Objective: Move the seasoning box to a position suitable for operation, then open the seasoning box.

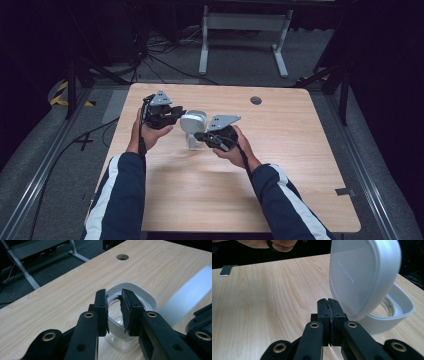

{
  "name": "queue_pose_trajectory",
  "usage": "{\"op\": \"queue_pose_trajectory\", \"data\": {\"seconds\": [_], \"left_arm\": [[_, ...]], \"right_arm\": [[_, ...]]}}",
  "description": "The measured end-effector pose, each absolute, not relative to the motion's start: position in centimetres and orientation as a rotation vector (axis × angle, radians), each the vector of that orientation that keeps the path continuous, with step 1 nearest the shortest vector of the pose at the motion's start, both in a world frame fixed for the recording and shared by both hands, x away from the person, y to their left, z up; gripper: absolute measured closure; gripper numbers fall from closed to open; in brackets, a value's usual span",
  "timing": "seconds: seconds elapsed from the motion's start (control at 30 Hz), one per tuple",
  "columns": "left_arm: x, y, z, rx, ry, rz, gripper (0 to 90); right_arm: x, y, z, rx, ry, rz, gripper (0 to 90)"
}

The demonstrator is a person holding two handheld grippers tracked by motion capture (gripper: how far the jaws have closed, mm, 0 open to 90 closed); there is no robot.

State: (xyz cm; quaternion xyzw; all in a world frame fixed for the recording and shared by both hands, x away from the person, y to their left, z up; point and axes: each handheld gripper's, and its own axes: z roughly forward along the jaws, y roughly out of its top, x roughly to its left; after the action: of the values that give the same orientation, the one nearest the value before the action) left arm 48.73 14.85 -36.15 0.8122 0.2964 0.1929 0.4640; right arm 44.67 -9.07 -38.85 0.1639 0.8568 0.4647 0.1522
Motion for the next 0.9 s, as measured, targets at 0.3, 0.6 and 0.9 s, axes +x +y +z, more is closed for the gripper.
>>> {"op": "queue_pose_trajectory", "data": {"seconds": [0.3,0.6,0.9], "left_arm": [[46.5,16.1,-35.8,1.981,0.761,0.555,67.9],[43.9,17.1,-35.9,1.986,0.770,0.612,55.7],[40.8,17.9,-36.7,2.073,0.731,0.648,42.4]], "right_arm": [[43.6,-11.9,-38.4,0.497,2.436,1.303,87.1],[42.9,-15.6,-37.9,0.543,2.418,1.243,80.5],[41.2,-20.7,-37.2,0.590,2.406,1.159,70.2]]}}
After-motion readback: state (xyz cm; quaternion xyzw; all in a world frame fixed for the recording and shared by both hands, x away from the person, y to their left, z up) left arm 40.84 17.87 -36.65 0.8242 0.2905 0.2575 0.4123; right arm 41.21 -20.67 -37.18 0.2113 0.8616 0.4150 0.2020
